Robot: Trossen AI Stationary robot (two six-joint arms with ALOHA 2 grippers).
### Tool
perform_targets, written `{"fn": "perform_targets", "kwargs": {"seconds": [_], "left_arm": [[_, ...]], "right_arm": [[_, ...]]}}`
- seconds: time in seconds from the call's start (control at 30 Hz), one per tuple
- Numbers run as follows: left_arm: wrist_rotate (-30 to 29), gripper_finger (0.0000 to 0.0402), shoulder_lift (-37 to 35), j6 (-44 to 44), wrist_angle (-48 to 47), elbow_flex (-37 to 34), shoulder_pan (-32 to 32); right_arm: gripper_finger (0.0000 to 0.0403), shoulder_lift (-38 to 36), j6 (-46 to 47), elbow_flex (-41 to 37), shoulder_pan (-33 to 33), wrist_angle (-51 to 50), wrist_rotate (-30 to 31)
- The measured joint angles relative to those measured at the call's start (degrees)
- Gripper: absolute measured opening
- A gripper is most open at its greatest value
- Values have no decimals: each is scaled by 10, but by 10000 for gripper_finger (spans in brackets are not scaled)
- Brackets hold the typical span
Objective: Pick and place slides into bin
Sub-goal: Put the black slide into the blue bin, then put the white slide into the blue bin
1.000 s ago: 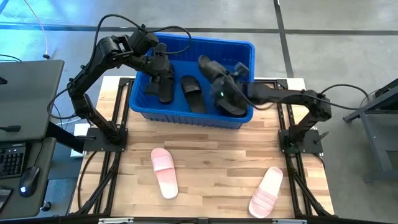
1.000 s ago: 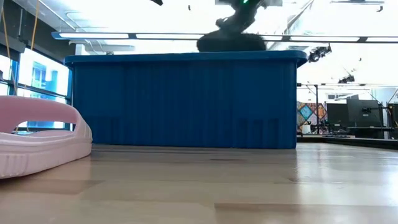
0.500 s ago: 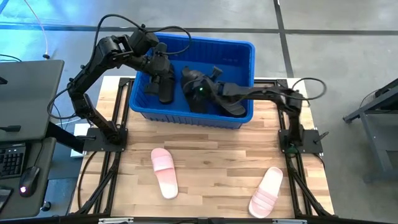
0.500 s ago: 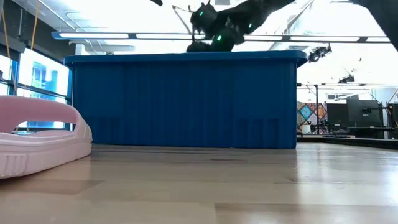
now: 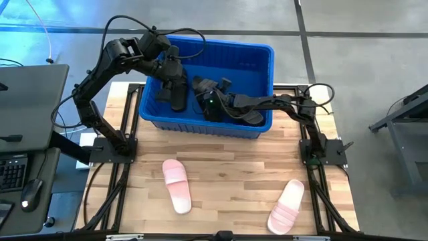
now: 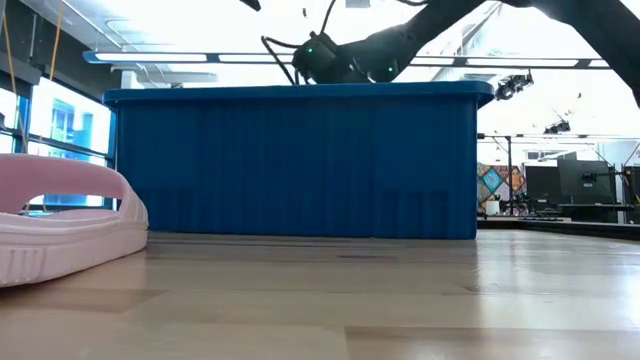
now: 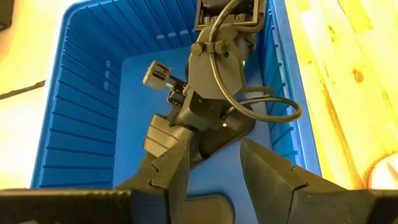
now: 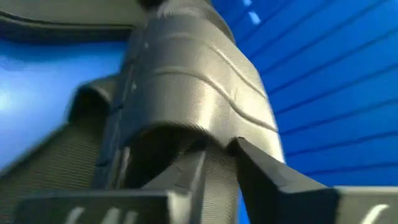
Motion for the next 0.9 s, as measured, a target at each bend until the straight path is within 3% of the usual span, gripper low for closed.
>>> {"fn": "perform_targets", "kwargs": {"seconds": [0.17, 0.4, 0.9], "left_arm": [[0, 134, 0, -3, 0, 0, 0], [0, 134, 0, 4, -16, 0, 0], [1, 134, 0, 7, -69, -8, 0]], "right_arm": [[136, 0, 19, 0, 1, 1, -25], [188, -21, 15, 0, 31, -4, 22], [173, -191, -76, -1, 186, -87, 257]]}}
